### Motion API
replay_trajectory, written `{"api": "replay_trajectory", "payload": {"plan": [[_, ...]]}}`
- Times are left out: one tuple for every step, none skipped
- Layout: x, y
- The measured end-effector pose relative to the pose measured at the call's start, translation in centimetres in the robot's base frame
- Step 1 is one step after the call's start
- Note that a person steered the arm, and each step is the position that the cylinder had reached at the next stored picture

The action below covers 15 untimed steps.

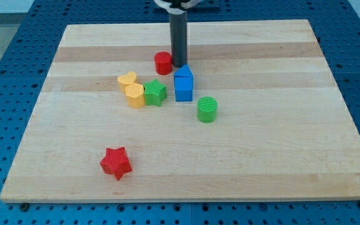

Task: Move the red circle down a bit

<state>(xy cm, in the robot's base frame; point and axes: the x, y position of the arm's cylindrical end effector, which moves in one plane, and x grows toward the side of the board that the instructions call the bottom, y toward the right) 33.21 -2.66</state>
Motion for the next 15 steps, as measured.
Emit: {"api": "replay_trajectory", "payload": {"plan": [[-0.5,1.1],[-2.6,3.0],[-3.0,2.3],[-3.0,0.0],[-3.0,-1.4],[-3.0,-1.4],[-2.8,-1.4],[-2.8,-1.4],[-3.0,-2.7],[-3.0,-4.1],[-2.9,-4.1],[-2.9,-4.0],[-2.7,-3.8],[-2.4,-3.8],[-2.3,-3.8]]}}
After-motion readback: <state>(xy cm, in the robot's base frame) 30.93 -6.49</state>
